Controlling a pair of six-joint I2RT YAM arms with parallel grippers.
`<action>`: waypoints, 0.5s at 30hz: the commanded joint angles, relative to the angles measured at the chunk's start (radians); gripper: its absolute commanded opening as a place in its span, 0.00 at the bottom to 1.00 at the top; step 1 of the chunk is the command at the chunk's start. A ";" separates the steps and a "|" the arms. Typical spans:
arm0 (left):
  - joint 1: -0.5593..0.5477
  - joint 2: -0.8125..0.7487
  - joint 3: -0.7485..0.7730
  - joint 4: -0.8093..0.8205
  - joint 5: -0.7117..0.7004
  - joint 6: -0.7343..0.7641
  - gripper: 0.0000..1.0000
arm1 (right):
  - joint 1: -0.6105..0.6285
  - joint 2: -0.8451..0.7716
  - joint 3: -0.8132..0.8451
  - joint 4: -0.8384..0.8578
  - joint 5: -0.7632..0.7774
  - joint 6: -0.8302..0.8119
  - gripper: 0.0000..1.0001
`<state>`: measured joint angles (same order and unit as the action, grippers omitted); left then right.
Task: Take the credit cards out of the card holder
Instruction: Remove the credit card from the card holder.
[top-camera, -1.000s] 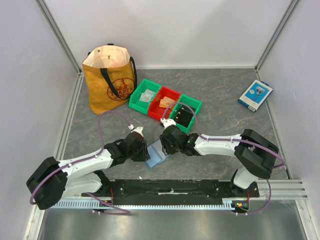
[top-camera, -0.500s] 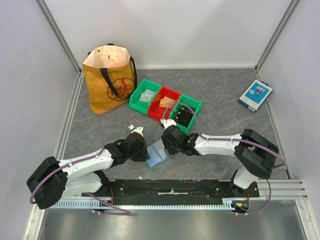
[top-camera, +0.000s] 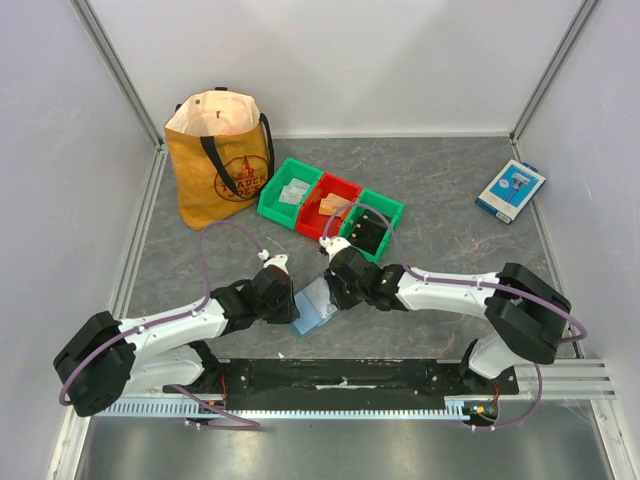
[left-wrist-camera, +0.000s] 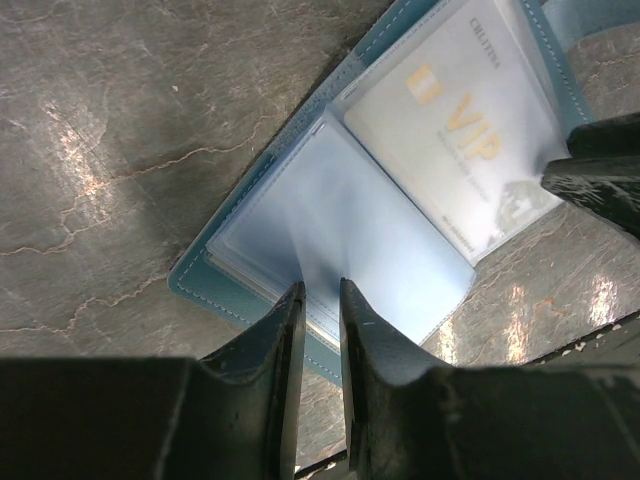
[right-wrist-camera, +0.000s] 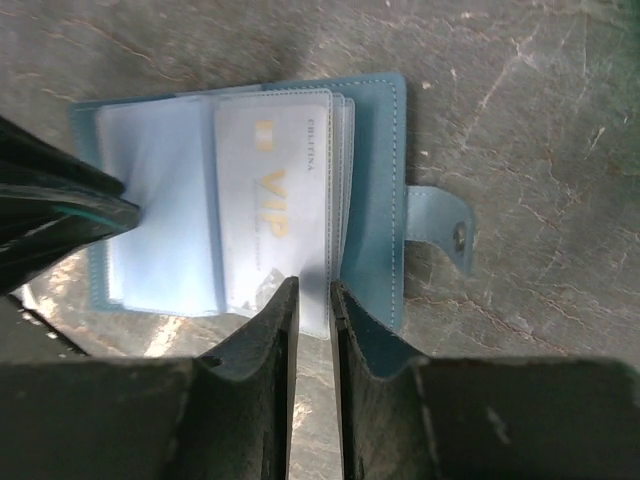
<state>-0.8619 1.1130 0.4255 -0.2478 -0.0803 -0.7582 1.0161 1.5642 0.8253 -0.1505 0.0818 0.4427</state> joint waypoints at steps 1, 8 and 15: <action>-0.020 0.041 -0.016 -0.022 0.001 -0.024 0.26 | 0.004 -0.073 0.047 0.046 -0.109 -0.021 0.24; -0.026 0.028 -0.016 -0.024 -0.006 -0.029 0.26 | 0.006 -0.101 0.054 0.062 -0.197 -0.024 0.24; -0.029 0.007 -0.021 -0.027 -0.012 -0.039 0.26 | 0.009 -0.102 0.061 0.060 -0.255 -0.044 0.27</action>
<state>-0.8787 1.1168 0.4271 -0.2371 -0.0956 -0.7628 1.0191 1.4853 0.8440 -0.1200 -0.1127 0.4217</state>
